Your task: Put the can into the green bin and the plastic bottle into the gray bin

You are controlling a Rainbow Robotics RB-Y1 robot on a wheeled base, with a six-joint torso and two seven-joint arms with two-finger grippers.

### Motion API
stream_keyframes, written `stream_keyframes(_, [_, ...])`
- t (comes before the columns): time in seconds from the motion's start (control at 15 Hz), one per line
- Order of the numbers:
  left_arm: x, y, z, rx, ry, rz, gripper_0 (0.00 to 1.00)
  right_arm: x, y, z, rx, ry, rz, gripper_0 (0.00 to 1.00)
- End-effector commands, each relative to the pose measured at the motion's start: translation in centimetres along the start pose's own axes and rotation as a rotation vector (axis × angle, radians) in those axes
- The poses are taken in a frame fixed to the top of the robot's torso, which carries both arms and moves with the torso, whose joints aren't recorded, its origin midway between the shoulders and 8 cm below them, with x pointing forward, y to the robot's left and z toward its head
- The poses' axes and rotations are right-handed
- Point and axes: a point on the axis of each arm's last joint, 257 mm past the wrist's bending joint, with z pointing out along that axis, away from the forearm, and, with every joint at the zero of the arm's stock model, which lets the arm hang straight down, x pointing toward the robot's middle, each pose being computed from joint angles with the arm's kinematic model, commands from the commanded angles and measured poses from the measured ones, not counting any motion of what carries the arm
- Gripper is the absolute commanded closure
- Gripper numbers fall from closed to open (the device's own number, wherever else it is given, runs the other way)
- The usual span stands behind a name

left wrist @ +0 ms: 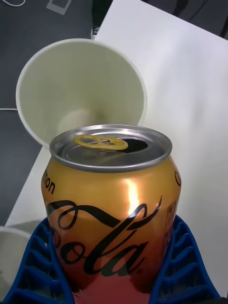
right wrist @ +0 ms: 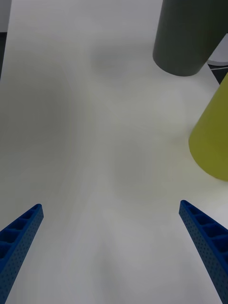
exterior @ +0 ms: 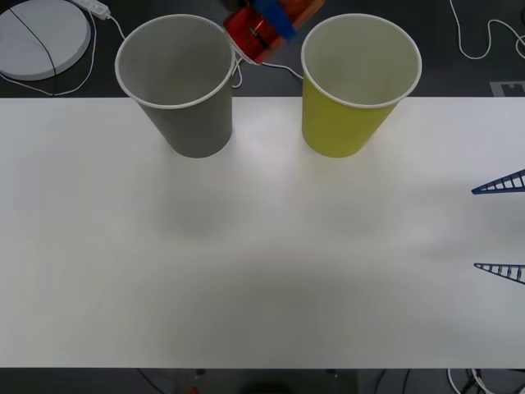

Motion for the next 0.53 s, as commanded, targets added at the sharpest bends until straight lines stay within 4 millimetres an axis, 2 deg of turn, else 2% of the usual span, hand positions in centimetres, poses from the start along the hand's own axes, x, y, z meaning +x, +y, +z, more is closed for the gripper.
stream_keyframes(0.07, [-4.2,0.3,2.5,-0.03,0.002,-0.003,1.0,0.0,0.0,0.0,0.0,0.0,0.0,0.0])
stream_keyframes(0.33, [-9.5,0.4,6.2,-0.095,-0.017,-0.057,1.0,0.0,0.0,0.0,0.0,0.0,0.0,0.0])
stream_keyframes(0.53, [-11.5,0.8,8.0,-0.153,-0.025,-0.056,1.0,0.0,0.0,0.0,0.0,0.0,0.0,0.0])
